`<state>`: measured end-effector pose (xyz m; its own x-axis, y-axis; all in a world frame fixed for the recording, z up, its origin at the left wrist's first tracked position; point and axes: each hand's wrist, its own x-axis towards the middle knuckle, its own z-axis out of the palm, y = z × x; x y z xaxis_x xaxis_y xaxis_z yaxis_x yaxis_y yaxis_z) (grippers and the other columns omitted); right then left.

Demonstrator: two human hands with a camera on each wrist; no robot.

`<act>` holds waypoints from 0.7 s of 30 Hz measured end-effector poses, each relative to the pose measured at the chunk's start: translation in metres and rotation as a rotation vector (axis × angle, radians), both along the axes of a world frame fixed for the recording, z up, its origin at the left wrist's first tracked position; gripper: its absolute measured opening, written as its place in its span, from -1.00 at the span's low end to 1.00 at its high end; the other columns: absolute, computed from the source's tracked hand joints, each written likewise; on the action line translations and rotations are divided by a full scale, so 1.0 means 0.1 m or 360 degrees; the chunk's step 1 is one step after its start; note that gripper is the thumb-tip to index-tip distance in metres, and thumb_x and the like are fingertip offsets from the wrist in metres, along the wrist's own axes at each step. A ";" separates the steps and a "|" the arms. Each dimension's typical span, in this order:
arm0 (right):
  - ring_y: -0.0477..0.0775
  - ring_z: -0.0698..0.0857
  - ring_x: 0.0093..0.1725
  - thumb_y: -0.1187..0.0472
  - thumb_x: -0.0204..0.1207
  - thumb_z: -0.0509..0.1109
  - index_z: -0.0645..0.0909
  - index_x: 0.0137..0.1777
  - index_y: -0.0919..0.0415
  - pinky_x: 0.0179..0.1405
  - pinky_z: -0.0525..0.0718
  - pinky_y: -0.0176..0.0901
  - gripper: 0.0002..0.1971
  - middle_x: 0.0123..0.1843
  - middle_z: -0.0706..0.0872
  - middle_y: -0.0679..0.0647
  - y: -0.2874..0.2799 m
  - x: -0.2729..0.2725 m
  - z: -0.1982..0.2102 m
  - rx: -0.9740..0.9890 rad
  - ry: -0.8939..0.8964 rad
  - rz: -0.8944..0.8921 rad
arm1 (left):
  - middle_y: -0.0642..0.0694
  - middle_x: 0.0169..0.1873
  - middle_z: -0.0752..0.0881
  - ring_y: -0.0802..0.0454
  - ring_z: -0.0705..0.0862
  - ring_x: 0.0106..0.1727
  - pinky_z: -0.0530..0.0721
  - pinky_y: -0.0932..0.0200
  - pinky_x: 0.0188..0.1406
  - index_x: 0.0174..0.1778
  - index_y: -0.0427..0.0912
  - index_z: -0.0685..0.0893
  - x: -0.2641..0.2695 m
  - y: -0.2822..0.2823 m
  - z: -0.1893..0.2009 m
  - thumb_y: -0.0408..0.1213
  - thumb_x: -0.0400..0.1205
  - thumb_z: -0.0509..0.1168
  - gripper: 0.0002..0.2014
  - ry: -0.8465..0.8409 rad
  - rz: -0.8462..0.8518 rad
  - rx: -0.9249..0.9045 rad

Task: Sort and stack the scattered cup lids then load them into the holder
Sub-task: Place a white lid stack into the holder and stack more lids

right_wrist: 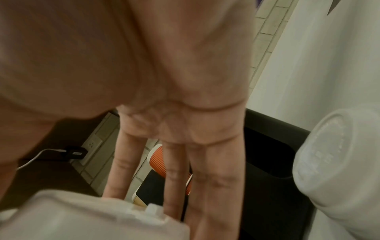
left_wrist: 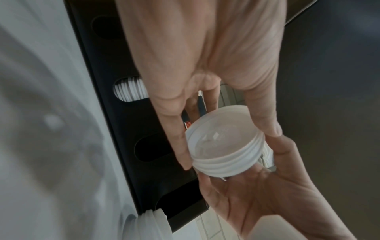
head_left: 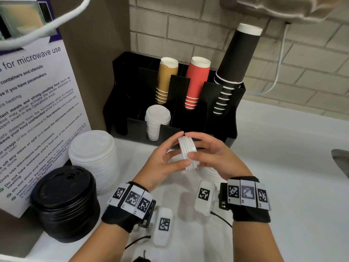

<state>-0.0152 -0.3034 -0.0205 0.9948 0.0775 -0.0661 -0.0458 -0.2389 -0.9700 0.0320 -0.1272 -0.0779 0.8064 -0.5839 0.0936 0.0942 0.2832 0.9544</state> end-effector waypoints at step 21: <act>0.09 0.57 0.26 0.24 0.29 0.64 0.49 0.29 0.19 0.17 0.61 -0.11 -0.42 0.26 0.58 0.11 0.43 1.04 0.38 -0.0660 -0.0720 -0.0246 | -0.06 0.19 0.62 0.02 0.66 0.22 0.71 0.22 0.07 0.26 0.00 0.60 0.14 0.05 -0.02 -0.18 0.70 0.27 -0.78 0.0186 0.0751 -0.0027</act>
<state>0.0886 -0.2601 0.0179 0.9290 -0.0113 0.3700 0.2831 -0.6223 -0.7298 0.0462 -0.1221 -0.0800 0.9885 -0.1511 -0.0068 0.0579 0.3363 0.9400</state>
